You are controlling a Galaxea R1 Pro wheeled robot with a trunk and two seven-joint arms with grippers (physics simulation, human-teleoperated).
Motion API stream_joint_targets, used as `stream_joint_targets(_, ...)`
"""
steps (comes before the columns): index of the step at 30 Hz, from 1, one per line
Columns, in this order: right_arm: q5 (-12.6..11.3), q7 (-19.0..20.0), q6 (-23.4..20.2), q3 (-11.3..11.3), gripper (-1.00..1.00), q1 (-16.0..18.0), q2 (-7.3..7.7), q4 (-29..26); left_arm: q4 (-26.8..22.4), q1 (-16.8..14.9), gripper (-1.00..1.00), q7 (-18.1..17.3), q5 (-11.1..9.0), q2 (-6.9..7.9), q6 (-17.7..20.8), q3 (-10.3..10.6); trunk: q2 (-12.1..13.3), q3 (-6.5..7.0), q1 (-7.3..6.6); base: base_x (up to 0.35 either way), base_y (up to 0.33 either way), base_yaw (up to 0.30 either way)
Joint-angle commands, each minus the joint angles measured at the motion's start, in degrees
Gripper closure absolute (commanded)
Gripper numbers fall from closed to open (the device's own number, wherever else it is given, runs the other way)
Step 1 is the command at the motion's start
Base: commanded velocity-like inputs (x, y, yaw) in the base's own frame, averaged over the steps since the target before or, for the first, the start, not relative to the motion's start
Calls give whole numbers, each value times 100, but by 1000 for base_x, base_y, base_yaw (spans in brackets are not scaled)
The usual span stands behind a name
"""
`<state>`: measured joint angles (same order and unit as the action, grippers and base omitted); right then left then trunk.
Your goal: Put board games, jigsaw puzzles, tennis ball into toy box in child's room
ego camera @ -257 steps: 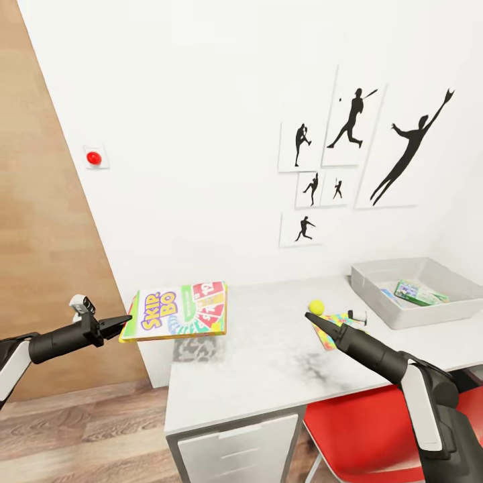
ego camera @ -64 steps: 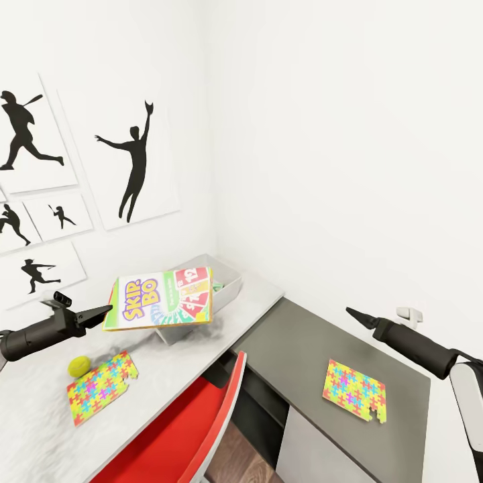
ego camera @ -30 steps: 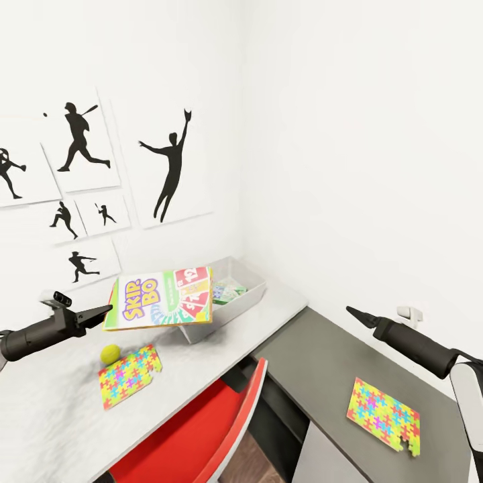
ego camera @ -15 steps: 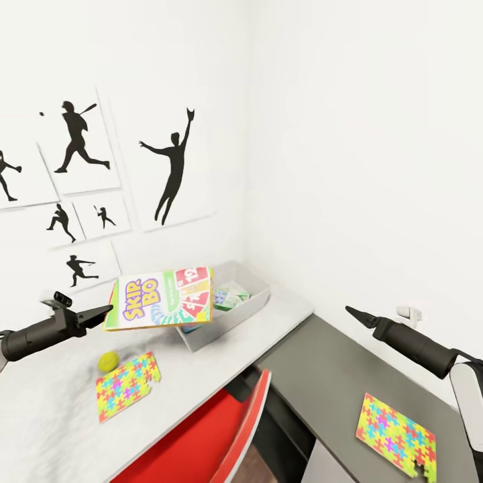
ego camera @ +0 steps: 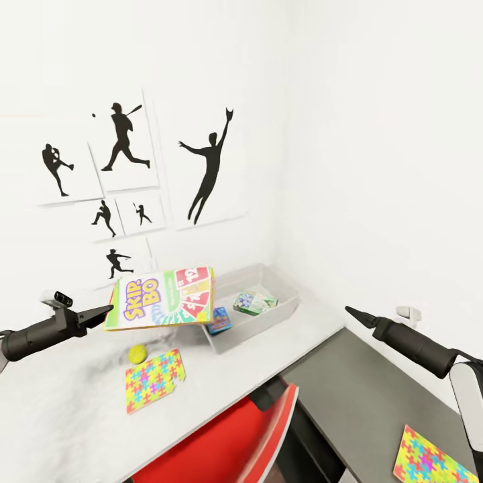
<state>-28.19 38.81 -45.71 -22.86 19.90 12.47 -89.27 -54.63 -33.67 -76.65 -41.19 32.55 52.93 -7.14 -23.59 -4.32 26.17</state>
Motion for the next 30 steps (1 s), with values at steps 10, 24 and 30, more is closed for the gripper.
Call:
stream_joint_targets(10, -11, 13, -34, -17, -100, 5, 1, -3, -4, -8, 100, -8, -22, -3, 52, 3, -13, -13, 6, 102, -9, 242)
stream_joint_targets(24, 63, 30, -17, -17, -100, 1, -82, 44, -4, -8, 100, -8, -21, -4, 51, 2, -13, -13, 6, 151, 0, 6)
stream_joint_targets(30, 72, 29, -8, -17, -100, 0, -87, 50, -4, -8, 100, -8, -24, -3, 51, 2, -13, -13, 6, 43, -7, 0)
